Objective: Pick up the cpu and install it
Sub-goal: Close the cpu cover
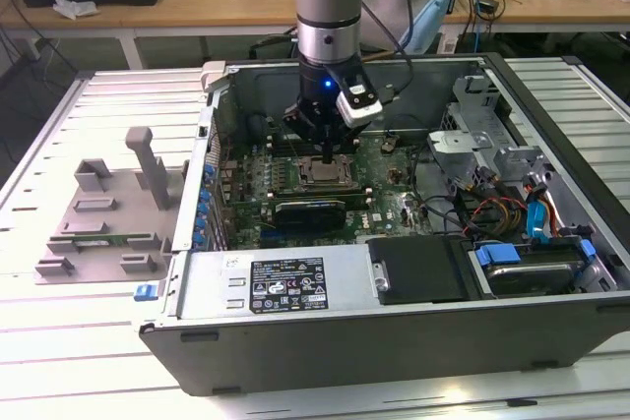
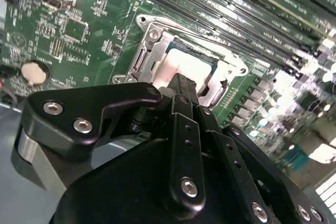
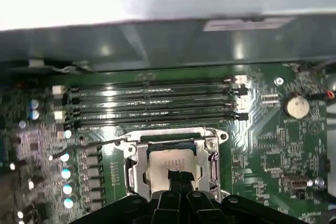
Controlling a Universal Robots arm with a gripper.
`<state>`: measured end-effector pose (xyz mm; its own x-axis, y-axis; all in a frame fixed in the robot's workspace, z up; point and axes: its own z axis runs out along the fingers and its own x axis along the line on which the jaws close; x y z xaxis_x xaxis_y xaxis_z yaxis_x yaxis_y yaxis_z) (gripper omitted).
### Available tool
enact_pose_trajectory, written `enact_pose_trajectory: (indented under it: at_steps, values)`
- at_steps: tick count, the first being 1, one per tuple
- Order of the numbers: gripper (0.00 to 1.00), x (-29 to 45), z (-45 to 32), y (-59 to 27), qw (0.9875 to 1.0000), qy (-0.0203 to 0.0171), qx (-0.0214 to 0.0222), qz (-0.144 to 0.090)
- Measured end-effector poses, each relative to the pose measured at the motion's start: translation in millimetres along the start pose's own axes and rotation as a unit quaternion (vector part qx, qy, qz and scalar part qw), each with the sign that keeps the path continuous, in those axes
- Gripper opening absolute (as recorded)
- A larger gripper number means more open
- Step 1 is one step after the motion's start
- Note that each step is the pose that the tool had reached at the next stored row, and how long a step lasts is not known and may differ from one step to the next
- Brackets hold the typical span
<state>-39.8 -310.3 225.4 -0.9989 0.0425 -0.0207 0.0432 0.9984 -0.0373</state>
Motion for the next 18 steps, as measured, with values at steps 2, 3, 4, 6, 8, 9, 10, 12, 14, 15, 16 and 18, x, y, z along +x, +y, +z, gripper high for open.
enact_pose_trajectory:
  at_steps: [2,3,4,6,8,9,10,12,14,15,16,18]
  values:
    - [0.11,0.3,0.2,-0.4,1.0,-0.0003,-0.0052,-0.001]
    - [0.11,1.2,0.6,-3.9,1.0,-0.0002,-0.0082,-0.001]
    - [0.11,2.1,1.3,-5.3,1.0,-0.0001,-0.0093,-0.001]
    - [0.11,6.1,3.0,-6.3,0.9999,0.0001,-0.0172,0.0]
    - [0.11,6.8,3.2,-6.3,0.9999,0.0002,-0.0172,0.0]
    - [0.11,8.2,3.5,-6.4,0.9999,0.0002,-0.0173,0.0]
    - [0.11,10.1,3.9,-6.4,0.9999,0.0002,-0.0172,0.0]
    - [0.11,15.2,5.4,-6.6,0.9999,0.0002,-0.0173,0.0]
    - [0.11,19.7,7.9,-6.7,0.9999,0.0002,-0.0173,0.0]
    - [0.11,21.0,8.7,-6.7,0.9999,0.0002,-0.0173,0.0]
    - [0.11,22.5,9.6,-6.8,0.9999,0.0002,-0.0172,0.0]
    - [0.11,25.5,10.9,-6.9,0.9999,0.0002,-0.0172,0.0]
